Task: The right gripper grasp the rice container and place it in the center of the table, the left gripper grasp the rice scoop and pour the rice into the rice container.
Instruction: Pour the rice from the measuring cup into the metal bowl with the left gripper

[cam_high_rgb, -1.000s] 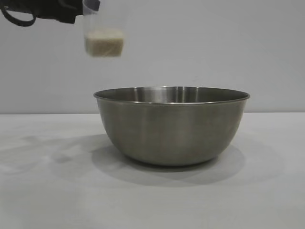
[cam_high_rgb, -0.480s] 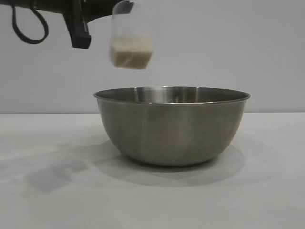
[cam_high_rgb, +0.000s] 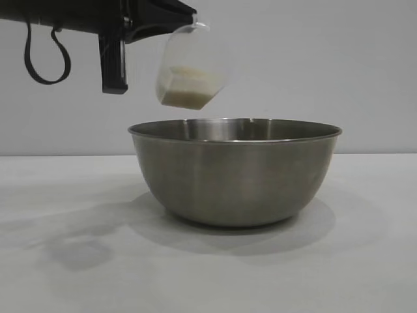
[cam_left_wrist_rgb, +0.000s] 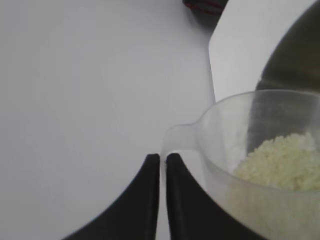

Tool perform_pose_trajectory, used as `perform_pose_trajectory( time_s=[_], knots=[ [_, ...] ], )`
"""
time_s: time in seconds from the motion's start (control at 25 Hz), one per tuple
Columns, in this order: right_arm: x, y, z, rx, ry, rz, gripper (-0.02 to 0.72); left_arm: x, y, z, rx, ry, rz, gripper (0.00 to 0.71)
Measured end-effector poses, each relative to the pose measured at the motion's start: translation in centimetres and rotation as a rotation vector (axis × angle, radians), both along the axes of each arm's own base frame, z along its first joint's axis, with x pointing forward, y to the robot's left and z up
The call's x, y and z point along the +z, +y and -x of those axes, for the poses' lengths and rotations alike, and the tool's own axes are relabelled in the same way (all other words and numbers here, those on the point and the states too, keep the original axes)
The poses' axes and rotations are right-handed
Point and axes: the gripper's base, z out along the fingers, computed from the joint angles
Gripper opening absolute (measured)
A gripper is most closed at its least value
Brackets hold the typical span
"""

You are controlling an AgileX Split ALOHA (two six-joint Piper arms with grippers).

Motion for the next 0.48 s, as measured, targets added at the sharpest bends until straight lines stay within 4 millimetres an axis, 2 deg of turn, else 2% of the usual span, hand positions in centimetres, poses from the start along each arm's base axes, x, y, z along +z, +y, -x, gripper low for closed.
perform_pose_trajectory(
  time_s=[0.2,0.48],
  knots=[
    [0.0,0.0,0.0,0.0,0.0,0.0,0.363,-0.92,-0.18,0.15,-0.04,-0.11,-0.098,0.0],
    [0.0,0.0,0.0,0.0,0.0,0.0,0.363,-0.94,-0.23,0.22,-0.053,-0.209,-0.155,0.0]
  ],
)
